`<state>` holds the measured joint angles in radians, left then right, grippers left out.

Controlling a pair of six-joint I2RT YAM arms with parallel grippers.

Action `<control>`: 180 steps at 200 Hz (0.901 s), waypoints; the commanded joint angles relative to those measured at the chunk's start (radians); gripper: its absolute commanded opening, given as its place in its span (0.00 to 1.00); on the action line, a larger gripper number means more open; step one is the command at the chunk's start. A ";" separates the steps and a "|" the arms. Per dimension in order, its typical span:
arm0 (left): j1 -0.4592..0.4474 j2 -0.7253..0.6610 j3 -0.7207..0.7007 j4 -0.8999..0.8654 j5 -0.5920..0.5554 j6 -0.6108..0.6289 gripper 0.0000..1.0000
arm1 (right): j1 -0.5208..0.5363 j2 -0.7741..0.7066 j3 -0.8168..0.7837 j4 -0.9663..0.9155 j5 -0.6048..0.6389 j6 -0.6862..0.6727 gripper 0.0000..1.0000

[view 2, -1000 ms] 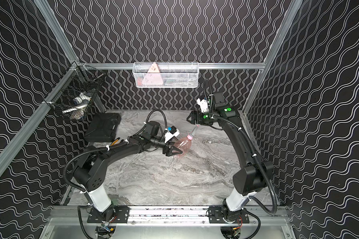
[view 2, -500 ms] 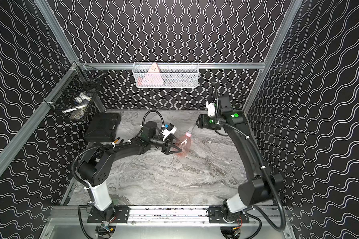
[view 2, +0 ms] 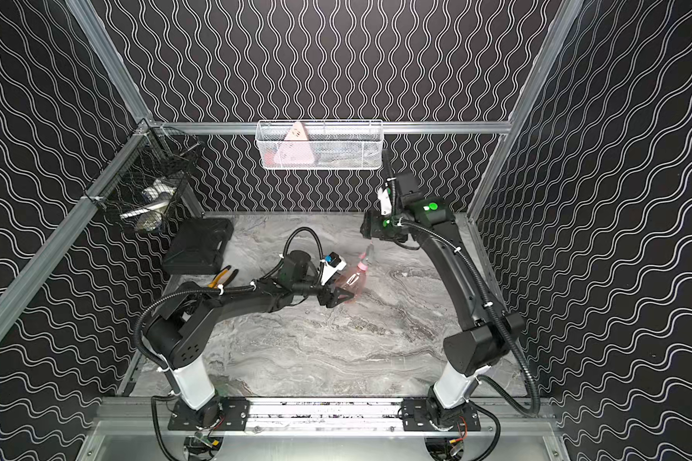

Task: Attach spray nozzles to spray bottles
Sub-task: Screw the spray nozzle on the spray bottle.

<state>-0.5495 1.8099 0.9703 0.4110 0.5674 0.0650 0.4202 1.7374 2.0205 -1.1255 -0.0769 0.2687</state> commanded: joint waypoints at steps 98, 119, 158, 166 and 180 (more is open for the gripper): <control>-0.016 -0.038 -0.034 0.147 -0.090 0.027 0.02 | 0.011 0.146 0.001 -0.057 -0.010 -0.052 0.60; -0.018 -0.044 -0.036 0.149 -0.083 0.029 0.02 | 0.001 0.167 0.001 -0.049 -0.038 -0.047 0.54; -0.025 -0.048 -0.035 0.144 -0.078 0.038 0.02 | -0.012 0.192 0.006 -0.036 -0.078 -0.037 0.40; -0.027 -0.050 -0.034 0.142 -0.080 0.043 0.02 | -0.014 0.194 0.004 -0.033 -0.089 -0.034 0.36; -0.030 -0.053 -0.033 0.137 -0.085 0.050 0.01 | -0.017 0.198 0.000 -0.029 -0.114 -0.029 0.26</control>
<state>-0.5755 1.7725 0.9352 0.5083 0.4755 0.0792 0.4076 1.9301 2.0224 -1.1736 -0.1375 0.2214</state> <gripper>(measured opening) 0.769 0.326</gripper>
